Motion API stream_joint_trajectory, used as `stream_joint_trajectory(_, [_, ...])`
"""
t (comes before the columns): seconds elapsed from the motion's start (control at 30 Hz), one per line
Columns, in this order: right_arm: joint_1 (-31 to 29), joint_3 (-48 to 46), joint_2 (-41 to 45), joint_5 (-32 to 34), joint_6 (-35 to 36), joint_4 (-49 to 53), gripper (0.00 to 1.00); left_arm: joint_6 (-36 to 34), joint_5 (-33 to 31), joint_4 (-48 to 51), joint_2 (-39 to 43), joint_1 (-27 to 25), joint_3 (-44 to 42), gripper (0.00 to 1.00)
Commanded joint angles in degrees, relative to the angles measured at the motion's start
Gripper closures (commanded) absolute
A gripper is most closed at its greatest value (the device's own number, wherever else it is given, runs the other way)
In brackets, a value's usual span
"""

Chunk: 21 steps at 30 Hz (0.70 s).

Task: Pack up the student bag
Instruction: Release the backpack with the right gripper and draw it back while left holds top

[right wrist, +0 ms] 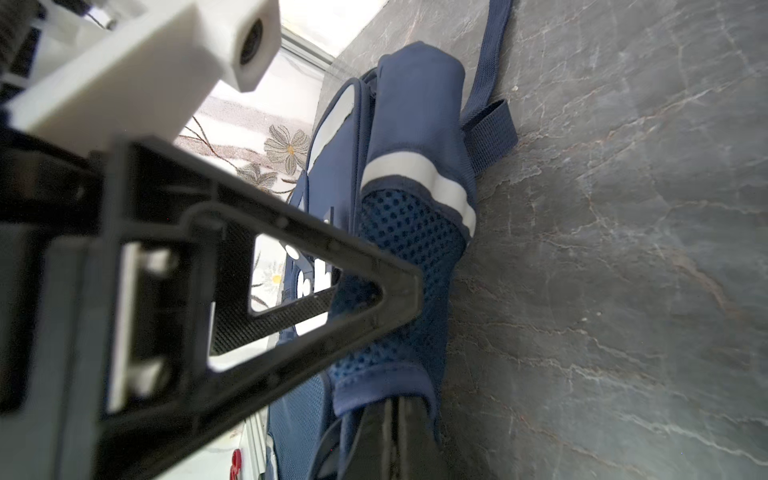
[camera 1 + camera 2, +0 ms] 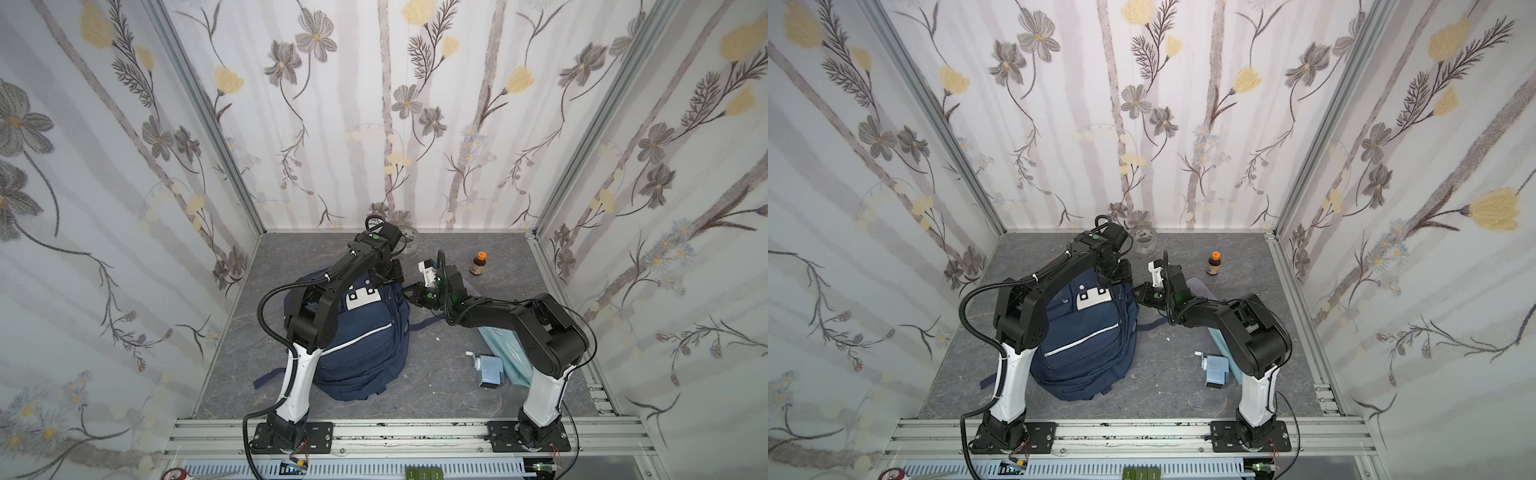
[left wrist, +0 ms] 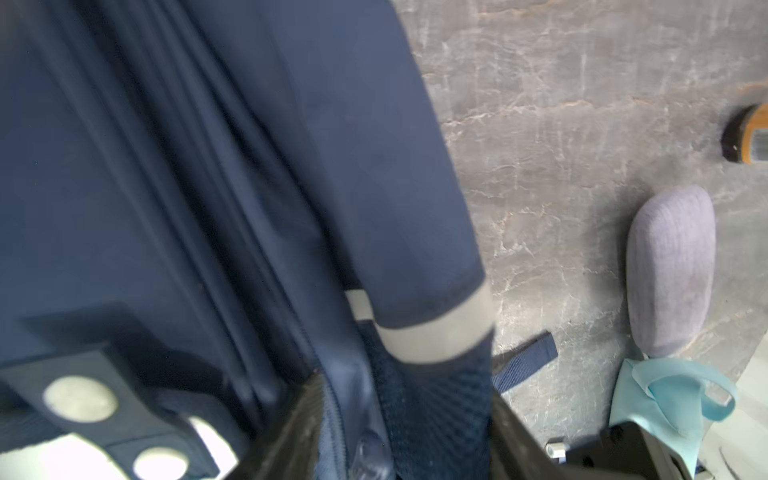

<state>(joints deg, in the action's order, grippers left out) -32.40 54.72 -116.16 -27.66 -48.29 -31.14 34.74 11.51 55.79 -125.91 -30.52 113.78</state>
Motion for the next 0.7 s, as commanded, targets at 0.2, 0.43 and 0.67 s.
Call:
stream_joint_trajectory(0.2, [-2.37, -2.34, 2.03, 3.88, 2.19, -1.96, 1.00, 6.01, -4.41, -3.44, -0.39, 0.90, -0.67, 1.00])
stream_joint_trajectory(0.43, [-2.28, -6.31, 4.51, 10.35, -1.45, -1.37, 1.00, 9.77, -6.95, -5.74, 0.96, 1.17, -1.43, 1.00])
stream_joint_trajectory(0.67, [-2.22, -10.92, 6.21, 13.50, -7.32, -4.50, 1.00, 12.22, -7.98, -7.68, 0.82, 1.34, -1.39, 1.00])
